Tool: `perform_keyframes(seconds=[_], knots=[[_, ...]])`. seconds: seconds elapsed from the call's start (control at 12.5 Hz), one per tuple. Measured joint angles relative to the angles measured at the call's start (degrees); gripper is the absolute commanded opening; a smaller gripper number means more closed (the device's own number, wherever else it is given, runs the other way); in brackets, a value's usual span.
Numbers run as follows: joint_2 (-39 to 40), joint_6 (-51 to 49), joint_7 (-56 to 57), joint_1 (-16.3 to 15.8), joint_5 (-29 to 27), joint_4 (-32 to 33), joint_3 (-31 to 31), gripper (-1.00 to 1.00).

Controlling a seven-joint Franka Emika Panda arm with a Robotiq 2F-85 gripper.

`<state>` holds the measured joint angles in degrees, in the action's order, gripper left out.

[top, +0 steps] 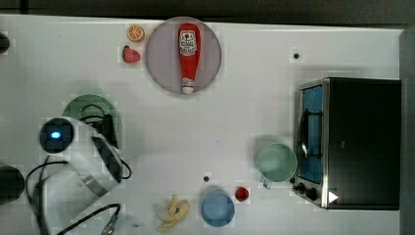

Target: Drag strainer left to right.

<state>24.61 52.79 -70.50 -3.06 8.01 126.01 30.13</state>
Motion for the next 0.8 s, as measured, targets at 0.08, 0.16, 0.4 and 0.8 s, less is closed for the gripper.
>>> perform_keyframes(seconds=[0.08, 0.16, 0.4, 0.8], knots=[[0.94, 1.71, -1.90, 0.09, 1.92, 0.56, -0.98, 1.00], [1.92, 3.22, -3.64, 0.63, 3.86, 0.45, -1.06, 1.00], [5.27, 6.97, -5.88, 0.73, 3.28, 0.34, -1.51, 1.00], [7.32, 9.04, -6.21, -1.36, 3.15, 0.00, -4.66, 1.00]])
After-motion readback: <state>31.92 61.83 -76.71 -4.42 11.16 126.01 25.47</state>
